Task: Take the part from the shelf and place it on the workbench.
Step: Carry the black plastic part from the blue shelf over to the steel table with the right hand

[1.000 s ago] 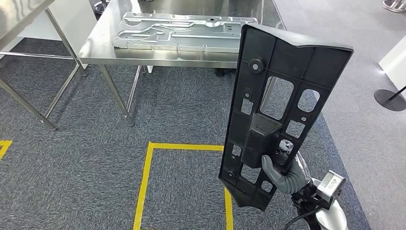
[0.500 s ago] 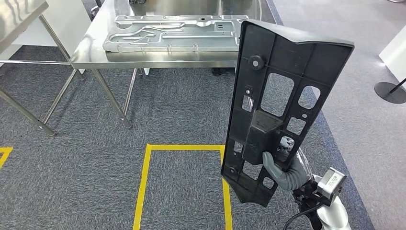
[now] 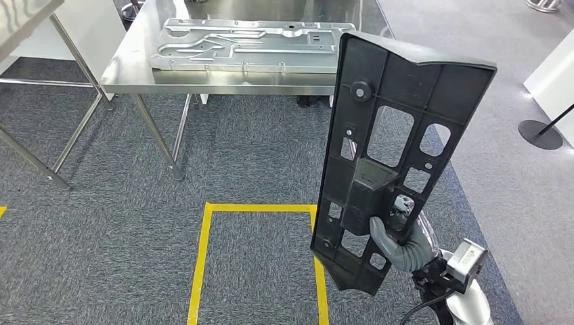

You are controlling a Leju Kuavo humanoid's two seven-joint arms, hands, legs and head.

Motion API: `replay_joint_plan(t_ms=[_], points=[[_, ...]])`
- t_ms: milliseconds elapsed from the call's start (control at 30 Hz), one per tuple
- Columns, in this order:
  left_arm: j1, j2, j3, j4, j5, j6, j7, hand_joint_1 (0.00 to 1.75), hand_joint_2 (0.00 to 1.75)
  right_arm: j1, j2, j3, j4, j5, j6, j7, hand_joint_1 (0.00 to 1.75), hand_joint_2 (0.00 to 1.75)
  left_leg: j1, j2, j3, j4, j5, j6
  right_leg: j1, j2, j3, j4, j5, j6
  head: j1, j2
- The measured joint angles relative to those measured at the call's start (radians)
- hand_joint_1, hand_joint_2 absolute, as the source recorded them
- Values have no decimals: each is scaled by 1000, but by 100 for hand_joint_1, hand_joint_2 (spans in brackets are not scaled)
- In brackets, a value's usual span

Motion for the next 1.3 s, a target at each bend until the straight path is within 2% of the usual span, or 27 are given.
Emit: replay_joint_plan(t_ms=[67,100,133,167,200,300,367,433,467,500,533,567,633,667,733,800,833,867,933,967,1000,1033,1100,1133,1167,1200,1300], points=[[0,-1,0,0,1,0,-1,0,175,0,0,0,0,0,0,0,173,175,0,0,5,0,-2,-2,2,-3,65,-135,71,-9,0,0],[-1,-2,0,0,1,0,-2,0,175,-1,0,0,0,0,0,0,173,175,-2,0,6,1,-4,-5,5,-5,96,-201,94,-16,0,0],[-1,-3,1,0,1,0,-2,0,175,-2,-1,0,0,0,1,0,173,175,-4,-1,6,1,-6,-9,8,-8,117,-246,107,-22,0,0],[-1,-4,1,0,1,0,-3,0,175,-3,-2,0,0,-1,1,0,173,175,-5,0,5,1,-7,-13,12,-9,125,-266,108,-27,0,0],[-1,-4,1,0,1,1,-4,0,175,-3,-2,0,0,0,1,0,173,175,-6,0,5,0,-8,-18,14,-9,125,-269,106,-32,0,0],[-2,-2,3,0,1,2,-7,0,175,-4,-3,0,-1,1,1,0,173,175,-6,-1,0,22,-26,-34,6,-6,134,-282,108,-47,0,0],[-2,-2,3,0,2,2,-9,0,175,-6,-3,0,-1,3,1,3,173,175,-4,-2,-47,125,-79,-43,3,-7,142,-288,106,-56,0,0],[-1,-2,4,0,3,2,-10,0,175,-7,-3,1,-1,5,1,6,173,175,-3,-2,-119,260,-131,-49,4,-6,145,-287,102,-59,0,0],[0,-2,5,0,3,2,-10,0,175,-6,-3,1,-1,5,1,8,173,175,-2,-2,-141,293,-133,-50,4,-5,147,-286,99,-59,0,0],[0,-1,5,0,4,2,-10,0,175,-6,-3,1,-1,5,1,8,173,175,-2,-2,-141,284,-113,-51,4,-3,150,-284,95,-58,0,0],[1,-1,5,0,4,2,-10,0,175,-6,-3,1,-1,5,1,8,173,175,-1,-2,-122,236,-77,-50,4,-1,156,-283,90,-56,0,0],[1,-1,5,0,4,2,-9,0,175,-7,-3,1,-1,6,1,9,173,175,0,-3,-90,163,-37,-48,4,0,162,-281,84,-53,0,0],[1,0,6,0,4,2,-9,0,175,-8,-3,2,-1,6,2,9,173,175,0,-4,-35,44,6,-38,7,2,169,-276,73,-43,0,0],[1,0,6,0,4,2,-9,0,175,-10,-3,2,-1,6,2,10,173,175,-1,-5,-23,18,8,-32,9,3,171,-276,70,-37,0,0],[1,-1,6,0,4,1,-9,0,175,-13,-3,3,-1,6,2,11,173,175,-1,-7,-17,10,1,-18,10,5,173,-271,70,-25,0,0],[1,-3,7,0,4,1,-9,0,175,-16,-3,4,-1,7,2,11,173,175,1,-7,-4,3,-3,-7,8,3,166,-243,61,-15,0,0],[1,-3,7,0,4,1,-9,0,175,-18,-3,4,-1,7,2,11,173,175,3,-7,3,1,-5,-2,7,1,149,-207,44,-11,0,0],[1,-4,7,0,5,1,-9,0,175,-20,-3,5,-1,7,2,10,173,175,3,-7,8,0,-9,2,6,0,117,-150,21,-7,0,0],[1,-5,8,0,6,1,-9,0,175,-21,-3,5,0,6,2,10,173,175,1,-7,16,0,-17,6,4,-1,29,-18,-26,-2,0,0],[1,-5,8,0,7,1,-9,0,175,-20,-3,5,1,6,3,10,173,175,0,-7,21,0,-23,6,4,-1,-5,22,-30,-2,0,0],[2,-5,9,0,8,1,-9,0,175,-20,-3,6,1,6,3,10,173,175,0,-7,29,0,-29,5,3,-1,-21,23,-13,-4,0,0],[2,-5,9,0,9,1,-9,0,175,-20,-3,6,2,6,3,10,173,175,0,-8,39,0,-35,4,3,-1,-14,-16,25,-7,0,0],[2,-7,9,0,10,1,-9,0,175,-21,-3,6,2,6,4,10,173,175,-1,-8,63,-1,-50,-1,7,-2,32,-152,116,-19,0,0],[1,-8,10,0,10,1,-9,0,175,-22,-3,6,2,6,5,10,173,175,-1,-8,70,-1,-57,-5,11,-3,52,-207,136,-25,0,0],[0,-9,10,0,10,1,-9,0,175,-23,-3,6,2,7,6,10,173,175,-2,-8,73,-3,-63,-10,15,-5,64,-240,147,-31,1,0],[-1,-10,10,0,10,2,-9,0,175,-22,-3,6,2,7,6,10,173,175,-3,-7,76,-2,-65,-15,17,-5,67,-251,144,-35,1,0],[-3,-9,11,0,10,2,-7,0,175,-21,-3,6,2,6,6,10,173,175,-5,-6,79,23,-71,-29,11,-3,86,-264,143,-48,1,0]])
